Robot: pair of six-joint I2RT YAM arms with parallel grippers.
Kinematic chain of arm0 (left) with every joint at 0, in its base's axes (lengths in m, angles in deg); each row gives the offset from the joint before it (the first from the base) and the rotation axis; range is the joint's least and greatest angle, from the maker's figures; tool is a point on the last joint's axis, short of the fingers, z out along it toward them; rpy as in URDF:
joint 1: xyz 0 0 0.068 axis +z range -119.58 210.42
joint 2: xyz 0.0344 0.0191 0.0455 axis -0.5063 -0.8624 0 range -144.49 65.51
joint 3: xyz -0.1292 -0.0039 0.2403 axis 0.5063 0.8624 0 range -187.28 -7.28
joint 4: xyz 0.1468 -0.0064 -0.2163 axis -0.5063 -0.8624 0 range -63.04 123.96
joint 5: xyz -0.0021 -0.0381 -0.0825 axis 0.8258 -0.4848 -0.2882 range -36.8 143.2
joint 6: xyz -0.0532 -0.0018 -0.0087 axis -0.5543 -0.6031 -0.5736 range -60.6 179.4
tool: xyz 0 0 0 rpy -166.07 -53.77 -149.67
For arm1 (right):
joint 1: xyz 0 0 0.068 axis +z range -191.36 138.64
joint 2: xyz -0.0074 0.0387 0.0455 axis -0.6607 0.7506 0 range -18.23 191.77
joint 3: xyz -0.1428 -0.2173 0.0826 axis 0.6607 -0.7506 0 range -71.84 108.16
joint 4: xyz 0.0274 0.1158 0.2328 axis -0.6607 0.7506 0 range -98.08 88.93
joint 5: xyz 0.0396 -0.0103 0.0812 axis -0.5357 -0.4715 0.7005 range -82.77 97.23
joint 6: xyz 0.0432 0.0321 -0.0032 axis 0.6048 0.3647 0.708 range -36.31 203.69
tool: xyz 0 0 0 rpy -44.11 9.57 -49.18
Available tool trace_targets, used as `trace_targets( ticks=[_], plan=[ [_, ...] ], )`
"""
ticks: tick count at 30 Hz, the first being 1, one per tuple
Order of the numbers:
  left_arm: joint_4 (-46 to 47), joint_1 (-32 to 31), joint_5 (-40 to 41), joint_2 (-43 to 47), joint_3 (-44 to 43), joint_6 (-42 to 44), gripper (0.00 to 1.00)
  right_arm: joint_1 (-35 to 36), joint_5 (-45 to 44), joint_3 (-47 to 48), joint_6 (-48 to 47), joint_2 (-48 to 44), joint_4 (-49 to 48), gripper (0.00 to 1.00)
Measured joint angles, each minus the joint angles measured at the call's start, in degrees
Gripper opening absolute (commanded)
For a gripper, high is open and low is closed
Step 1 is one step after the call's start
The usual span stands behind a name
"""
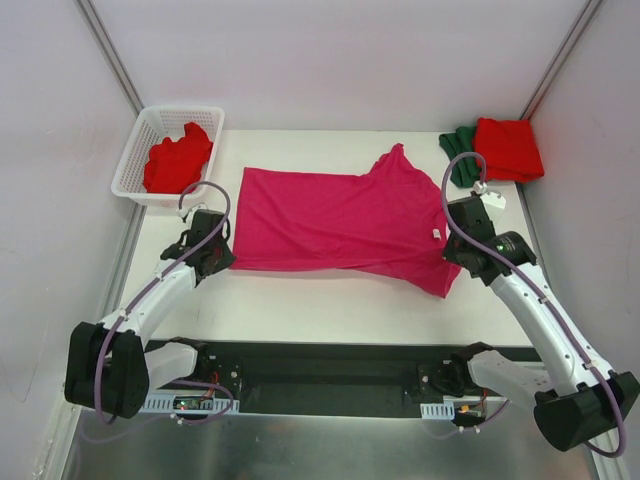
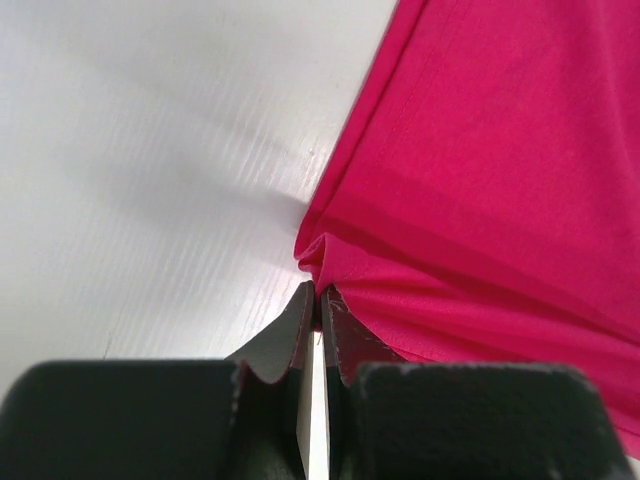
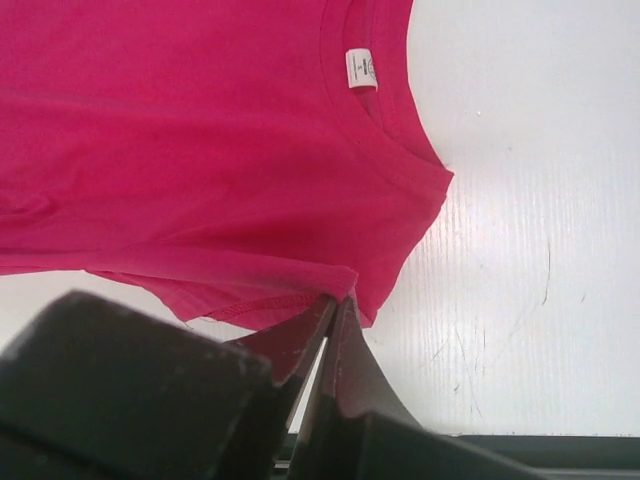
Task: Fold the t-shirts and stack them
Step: Grap the side of the flattened tshirt closest away from the robot with both arms
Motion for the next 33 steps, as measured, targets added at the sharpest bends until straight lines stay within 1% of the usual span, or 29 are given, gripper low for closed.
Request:
trace_targets(
  ticks=[12,21,33],
  plan=[
    [2.5,2.9,-1.3,-4.6,-3.8,3.0,0.0,-4.6,2.9,2.9,-5.7,3.7,-4.4,0.01],
    [4.0,4.0,-1.5,-9.0,-6.8,4.3,0.0,-8.1,5.5,6.6,-9.0,8.5,-7.7,0.01],
    [6.9,4.5,-1.6,-17.5,-13.0,5.3,0.0,-9.6,7.4,10.0,-10.4,16.5,-11.7,0.01]
  ],
)
